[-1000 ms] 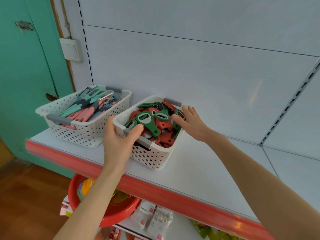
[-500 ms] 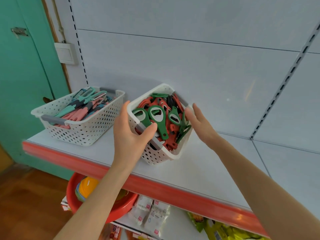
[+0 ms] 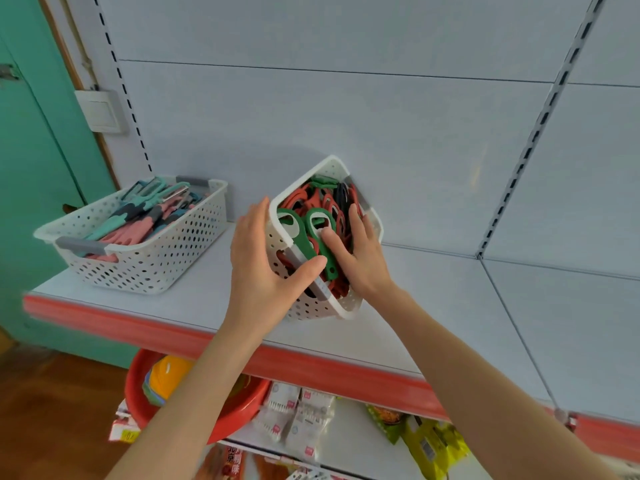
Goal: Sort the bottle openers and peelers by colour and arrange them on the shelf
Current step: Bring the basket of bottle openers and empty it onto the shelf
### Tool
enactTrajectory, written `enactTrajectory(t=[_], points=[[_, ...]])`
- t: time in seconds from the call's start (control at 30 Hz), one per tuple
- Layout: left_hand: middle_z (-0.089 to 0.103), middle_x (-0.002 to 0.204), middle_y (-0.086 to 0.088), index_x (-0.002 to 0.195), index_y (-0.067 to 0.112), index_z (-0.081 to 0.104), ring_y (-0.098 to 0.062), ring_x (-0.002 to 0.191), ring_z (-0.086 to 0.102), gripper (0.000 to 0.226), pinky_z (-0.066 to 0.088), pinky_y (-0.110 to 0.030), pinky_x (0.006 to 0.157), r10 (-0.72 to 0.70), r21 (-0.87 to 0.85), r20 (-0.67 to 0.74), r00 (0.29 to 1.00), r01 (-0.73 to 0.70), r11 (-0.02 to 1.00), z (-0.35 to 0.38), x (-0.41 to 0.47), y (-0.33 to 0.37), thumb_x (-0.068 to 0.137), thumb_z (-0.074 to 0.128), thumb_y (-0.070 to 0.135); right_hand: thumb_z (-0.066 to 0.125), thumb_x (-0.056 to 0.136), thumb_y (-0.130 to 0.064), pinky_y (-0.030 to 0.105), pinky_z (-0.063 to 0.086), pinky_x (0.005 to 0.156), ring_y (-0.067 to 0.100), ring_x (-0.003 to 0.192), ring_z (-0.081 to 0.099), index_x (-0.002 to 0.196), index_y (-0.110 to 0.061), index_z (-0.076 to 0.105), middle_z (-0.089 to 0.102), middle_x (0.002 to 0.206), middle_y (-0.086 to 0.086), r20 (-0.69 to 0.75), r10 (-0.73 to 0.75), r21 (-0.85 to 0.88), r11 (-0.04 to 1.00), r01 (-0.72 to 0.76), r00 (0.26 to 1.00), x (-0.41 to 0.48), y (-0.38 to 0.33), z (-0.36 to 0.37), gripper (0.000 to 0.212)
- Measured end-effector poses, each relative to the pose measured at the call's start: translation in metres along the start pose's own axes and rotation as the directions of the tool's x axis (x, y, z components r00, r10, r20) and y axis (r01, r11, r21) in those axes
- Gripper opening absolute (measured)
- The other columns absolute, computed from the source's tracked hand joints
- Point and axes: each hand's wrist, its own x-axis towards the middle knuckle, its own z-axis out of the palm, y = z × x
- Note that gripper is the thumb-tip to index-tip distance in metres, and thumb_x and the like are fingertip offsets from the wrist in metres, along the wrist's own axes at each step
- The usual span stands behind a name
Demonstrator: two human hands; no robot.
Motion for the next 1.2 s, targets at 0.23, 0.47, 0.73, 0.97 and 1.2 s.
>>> enactTrajectory(t=[0.23,0.47,0.73,0.97,1.2], points=[[0.020,0.149,-0.011,0.138,0.020,0.034,-0.007,0.138,0.005,0.103,0.014,-0.034,0.112,-0.110,-0.038,-0.057,0.992,0.108,0.993,0.007,-0.004,-0.002,0.053,0.068,0.065,0.032,0.077,-0.071,0.047,0.023,0.114,0.014,0.142,0.015,0.148,-0.032,0.004,0.020,0.153,0.000,-0.106,-0.023,0.145,0.989,0.039,0.994,-0.013,0.002,0.000,0.086],[-0.012,0.154,-0.012,0.146,0.037,0.006,-0.019,0.143,-0.008,0.109,0.019,-0.033,0.109,-0.231,-0.089,0.025,0.973,0.232,0.969,0.013,-0.011,0.005,0.062,0.074,0.053,0.034,0.076,-0.068,0.030,0.019,0.110,0.011,0.138,0.018,0.148,-0.031,0.002,0.021,0.151,-0.003,-0.151,0.002,0.187,0.982,0.026,0.989,-0.016,0.001,-0.001,0.087],[0.022,0.142,-0.004,0.146,0.032,0.014,0.008,0.110,0.022,0.107,0.029,-0.008,0.092,-0.156,-0.069,-0.039,0.987,0.153,0.986,0.027,-0.018,0.011,0.063,0.082,0.038,0.047,0.088,-0.054,0.040,0.014,0.117,0.013,0.144,0.006,0.148,-0.029,0.006,0.007,0.156,-0.002,-0.134,0.082,0.277,0.960,-0.042,0.988,-0.016,0.004,-0.002,0.077],[0.020,0.141,-0.008,0.144,0.029,0.020,-0.018,0.133,0.025,0.106,0.030,-0.024,0.099,-0.022,0.001,-0.018,1.000,0.022,1.000,0.052,-0.014,0.009,0.060,0.084,0.033,0.038,0.092,-0.052,0.036,0.010,0.116,0.013,0.144,0.003,0.149,-0.026,0.007,0.009,0.157,0.000,-0.223,0.260,0.392,0.906,-0.157,0.940,-0.017,0.020,-0.020,0.069],[0.031,0.135,-0.013,0.145,0.027,0.019,-0.024,0.128,0.029,0.104,0.031,-0.024,0.094,-0.014,0.049,-0.060,0.998,0.017,0.999,0.065,-0.012,0.012,0.061,0.079,0.041,0.039,0.092,-0.053,0.040,0.010,0.118,0.012,0.144,0.002,0.149,-0.025,0.007,0.011,0.157,0.001,-0.220,0.280,0.383,0.906,-0.181,0.934,-0.014,0.025,-0.028,0.072]])
